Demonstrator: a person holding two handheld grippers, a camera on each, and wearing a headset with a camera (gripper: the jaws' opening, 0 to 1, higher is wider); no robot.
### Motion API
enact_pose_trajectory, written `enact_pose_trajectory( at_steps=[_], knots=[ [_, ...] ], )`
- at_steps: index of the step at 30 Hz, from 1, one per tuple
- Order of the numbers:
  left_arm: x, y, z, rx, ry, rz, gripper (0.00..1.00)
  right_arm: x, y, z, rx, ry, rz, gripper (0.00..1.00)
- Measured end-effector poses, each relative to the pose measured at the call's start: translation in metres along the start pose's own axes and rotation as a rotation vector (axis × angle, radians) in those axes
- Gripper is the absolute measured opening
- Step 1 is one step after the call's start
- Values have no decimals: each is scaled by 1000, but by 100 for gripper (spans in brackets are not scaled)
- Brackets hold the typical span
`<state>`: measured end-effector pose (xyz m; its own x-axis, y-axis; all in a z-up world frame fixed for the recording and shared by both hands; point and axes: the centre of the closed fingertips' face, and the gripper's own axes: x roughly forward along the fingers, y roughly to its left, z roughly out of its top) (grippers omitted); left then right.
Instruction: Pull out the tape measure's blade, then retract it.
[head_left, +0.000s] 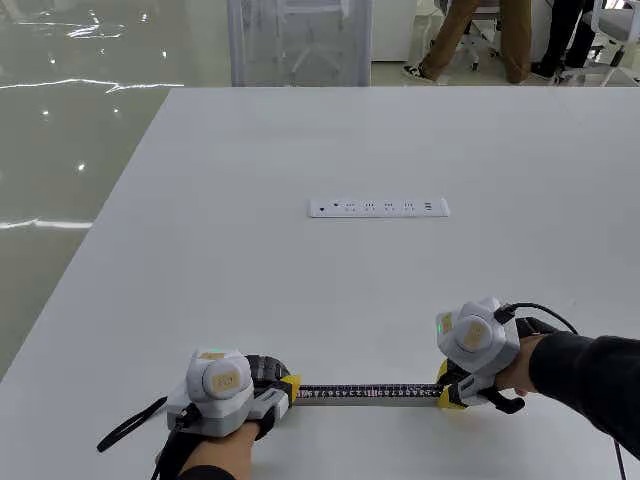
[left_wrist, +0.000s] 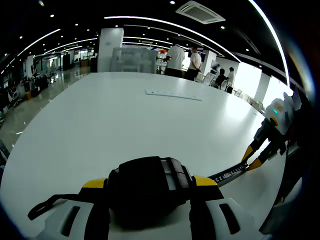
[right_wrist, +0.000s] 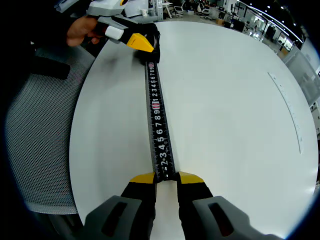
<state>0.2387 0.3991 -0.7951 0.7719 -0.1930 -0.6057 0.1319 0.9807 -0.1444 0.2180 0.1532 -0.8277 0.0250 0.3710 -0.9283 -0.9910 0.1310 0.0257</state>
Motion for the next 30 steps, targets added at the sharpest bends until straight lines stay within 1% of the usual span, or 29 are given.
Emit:
enact_pose_trajectory(
  at_steps=[7,30],
  knots=[
    [0,0,0,0,0,-2,60,2,0,5,-13,-10,2,12],
    [-1,0,-1,1,2,-11,60,10,1,22,-6,-30,2,12]
  ],
)
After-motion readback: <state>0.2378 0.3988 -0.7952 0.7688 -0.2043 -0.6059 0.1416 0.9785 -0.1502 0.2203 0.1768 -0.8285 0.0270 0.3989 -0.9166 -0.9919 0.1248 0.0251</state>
